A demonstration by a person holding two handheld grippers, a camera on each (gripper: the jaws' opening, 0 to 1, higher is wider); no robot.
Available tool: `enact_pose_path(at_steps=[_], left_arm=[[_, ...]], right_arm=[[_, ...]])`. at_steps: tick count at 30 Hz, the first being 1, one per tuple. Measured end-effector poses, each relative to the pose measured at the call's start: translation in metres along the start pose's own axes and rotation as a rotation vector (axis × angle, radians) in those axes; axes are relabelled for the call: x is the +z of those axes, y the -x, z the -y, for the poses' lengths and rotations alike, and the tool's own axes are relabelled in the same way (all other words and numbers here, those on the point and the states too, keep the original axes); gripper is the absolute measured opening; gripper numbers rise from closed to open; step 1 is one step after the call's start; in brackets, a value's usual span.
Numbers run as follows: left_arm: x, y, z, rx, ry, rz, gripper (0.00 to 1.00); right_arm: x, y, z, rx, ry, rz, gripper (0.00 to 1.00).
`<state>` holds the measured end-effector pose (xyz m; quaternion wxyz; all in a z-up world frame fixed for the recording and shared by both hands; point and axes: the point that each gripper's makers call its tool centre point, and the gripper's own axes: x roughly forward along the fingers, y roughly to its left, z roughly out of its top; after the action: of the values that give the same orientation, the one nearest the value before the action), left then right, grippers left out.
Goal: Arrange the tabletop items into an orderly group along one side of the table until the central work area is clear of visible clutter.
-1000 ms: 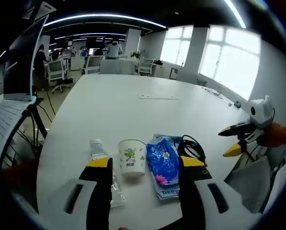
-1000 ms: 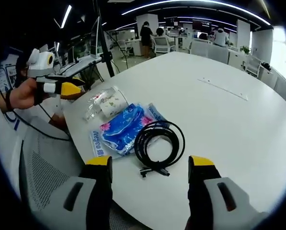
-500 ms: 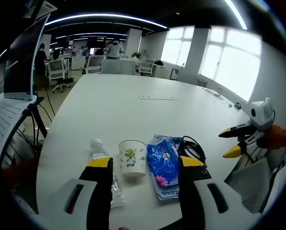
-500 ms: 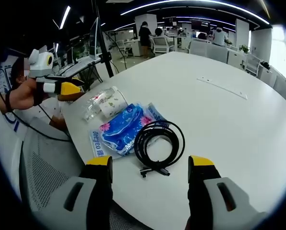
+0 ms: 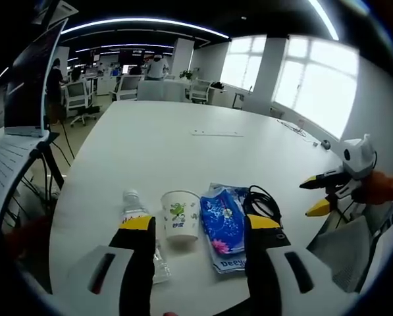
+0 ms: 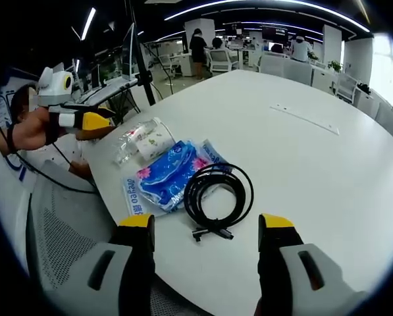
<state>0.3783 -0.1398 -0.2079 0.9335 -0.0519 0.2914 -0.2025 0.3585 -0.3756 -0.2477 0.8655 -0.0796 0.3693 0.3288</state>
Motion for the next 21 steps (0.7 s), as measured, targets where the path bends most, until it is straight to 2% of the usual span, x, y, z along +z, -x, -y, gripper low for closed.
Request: enact_pose_path(at_steps=[21], left_arm=[[-0.0041,0.0030,0.0007,-0.017,-0.010,-0.021,0.53]], right_arm=[[-0.0046,0.0074,-0.0047,-0.019,-0.030,0.016,0.62]])
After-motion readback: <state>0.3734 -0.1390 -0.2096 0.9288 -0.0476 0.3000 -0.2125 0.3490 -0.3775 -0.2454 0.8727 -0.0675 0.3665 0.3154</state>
